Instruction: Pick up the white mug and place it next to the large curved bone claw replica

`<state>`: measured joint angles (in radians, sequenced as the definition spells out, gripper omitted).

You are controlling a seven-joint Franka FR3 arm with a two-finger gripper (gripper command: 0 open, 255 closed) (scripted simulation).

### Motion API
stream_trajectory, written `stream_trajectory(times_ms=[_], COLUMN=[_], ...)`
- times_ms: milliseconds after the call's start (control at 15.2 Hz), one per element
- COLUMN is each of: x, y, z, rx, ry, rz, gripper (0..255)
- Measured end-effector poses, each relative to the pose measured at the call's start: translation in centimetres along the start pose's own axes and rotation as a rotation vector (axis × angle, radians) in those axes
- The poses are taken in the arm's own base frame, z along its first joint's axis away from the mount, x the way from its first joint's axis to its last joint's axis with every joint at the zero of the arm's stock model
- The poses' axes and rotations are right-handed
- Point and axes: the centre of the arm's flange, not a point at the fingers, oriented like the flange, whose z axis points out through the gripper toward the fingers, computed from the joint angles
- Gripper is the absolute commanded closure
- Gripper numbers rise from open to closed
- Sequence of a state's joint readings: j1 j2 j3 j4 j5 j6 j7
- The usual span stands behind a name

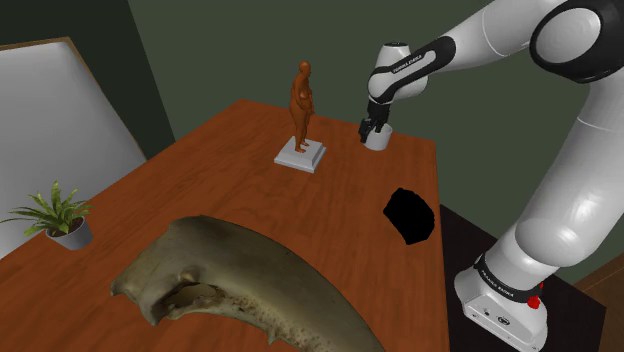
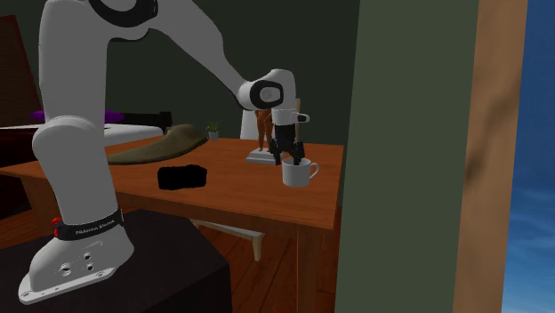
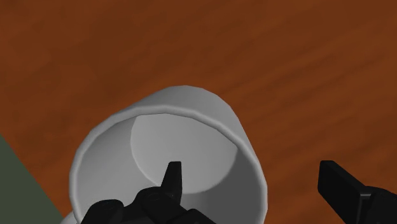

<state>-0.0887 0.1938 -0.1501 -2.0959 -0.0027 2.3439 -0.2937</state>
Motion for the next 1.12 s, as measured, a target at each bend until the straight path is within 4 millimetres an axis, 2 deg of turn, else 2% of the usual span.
stream_trajectory(times_ms=[264, 330, 990, 1122], x=[0.01, 0.01, 0.02, 0.01], y=[0.02, 0.02, 0.01, 0.01], z=[0.07, 0.07, 0.06, -0.55], rx=[0.0, 0.0, 0.0, 0.0], ry=[0.0, 0.0, 0.001, 0.0], rz=[0.0, 0.0, 0.0, 0.0], gripper=[0, 255, 255, 255])
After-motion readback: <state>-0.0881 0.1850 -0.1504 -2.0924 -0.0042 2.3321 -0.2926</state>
